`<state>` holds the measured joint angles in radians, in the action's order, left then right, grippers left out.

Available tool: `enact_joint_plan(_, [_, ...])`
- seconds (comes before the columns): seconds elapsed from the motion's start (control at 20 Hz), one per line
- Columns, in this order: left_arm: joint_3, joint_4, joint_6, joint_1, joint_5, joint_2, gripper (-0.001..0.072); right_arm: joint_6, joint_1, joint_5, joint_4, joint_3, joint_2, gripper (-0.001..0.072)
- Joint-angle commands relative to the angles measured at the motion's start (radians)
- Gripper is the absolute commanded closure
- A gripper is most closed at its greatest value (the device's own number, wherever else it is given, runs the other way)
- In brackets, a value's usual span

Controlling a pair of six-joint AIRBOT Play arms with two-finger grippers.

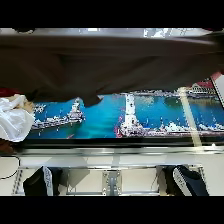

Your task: Fold the shirts.

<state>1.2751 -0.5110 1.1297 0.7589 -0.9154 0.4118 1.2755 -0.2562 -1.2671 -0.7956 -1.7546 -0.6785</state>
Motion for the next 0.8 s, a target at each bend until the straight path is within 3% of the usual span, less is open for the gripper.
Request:
enact_joint_plan(0.0, [0.294, -0.117, 0.034, 0.098, -0.167, 0.044, 0.0699, 0.122, -0.001, -0.079, -0.120, -0.215, 0.109, 0.0706])
enact_joint_plan(0.2, [0.316, -0.010, 0.037, 0.094, -0.260, 0.177, 0.0699, 0.164, -0.001, -0.232, -0.206, -0.170, 0.042, 0.0706])
enact_joint_plan(0.4, [0.236, -0.005, 0.034, -0.016, -0.381, 0.361, 0.0699, 0.135, -0.001, -0.222, -0.170, 0.074, -0.109, 0.0704])
enact_joint_plan(0.6, [0.089, -0.309, 0.034, -0.319, -0.376, 0.597, 0.0697, 0.046, 0.039, -0.076, -0.118, 0.326, -0.335, 0.0703])
enact_joint_plan(0.75, [0.032, -0.500, 0.034, -0.514, -0.240, 0.861, 0.0696, 0.012, 0.126, 0.132, -0.118, 0.433, -0.556, 0.0703])
